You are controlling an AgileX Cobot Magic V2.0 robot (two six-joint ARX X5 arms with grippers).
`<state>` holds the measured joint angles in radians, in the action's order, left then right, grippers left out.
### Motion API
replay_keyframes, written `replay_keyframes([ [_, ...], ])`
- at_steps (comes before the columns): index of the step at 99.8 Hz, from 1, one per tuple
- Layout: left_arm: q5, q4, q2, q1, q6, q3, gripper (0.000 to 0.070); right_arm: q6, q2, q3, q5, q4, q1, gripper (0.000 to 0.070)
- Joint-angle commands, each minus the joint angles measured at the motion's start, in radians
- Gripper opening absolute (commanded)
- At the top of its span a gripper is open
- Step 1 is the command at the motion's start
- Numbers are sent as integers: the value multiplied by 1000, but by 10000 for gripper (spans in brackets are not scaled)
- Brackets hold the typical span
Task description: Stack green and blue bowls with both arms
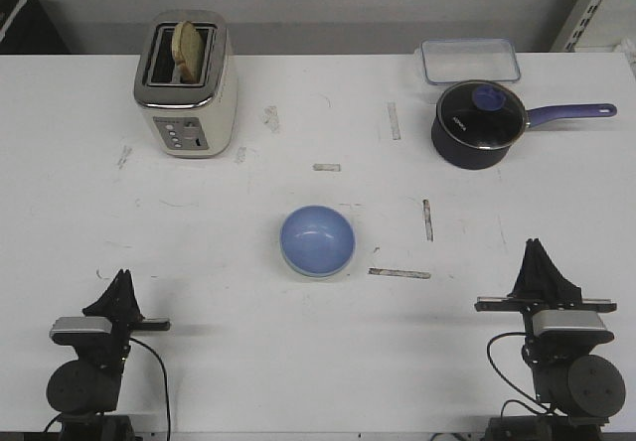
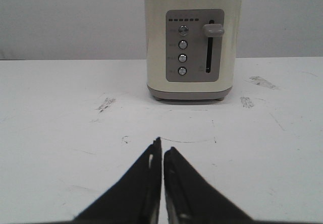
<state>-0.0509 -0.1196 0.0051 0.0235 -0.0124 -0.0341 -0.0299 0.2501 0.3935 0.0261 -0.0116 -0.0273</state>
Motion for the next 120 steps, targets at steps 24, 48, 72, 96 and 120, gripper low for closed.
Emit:
replay_keyframes([
  [24,-2,-13,-2,-1,2,22,1,5,-2,0,0,-11,-3,13],
  [48,-2,-14,-2,-1,2,22,1,5,-2,0,0,-11,-3,13],
  [72,-2,-13,-2,-1,2,22,1,9,-78,-62,-39,13,24,13],
  [96,-2,-12,-2,-1,2,22,1,5,-209,-257,-97,-88,68,13],
  [120,-2,-12,-2,-1,2,22,1,4,-249,-351,-97,-95,61,13],
])
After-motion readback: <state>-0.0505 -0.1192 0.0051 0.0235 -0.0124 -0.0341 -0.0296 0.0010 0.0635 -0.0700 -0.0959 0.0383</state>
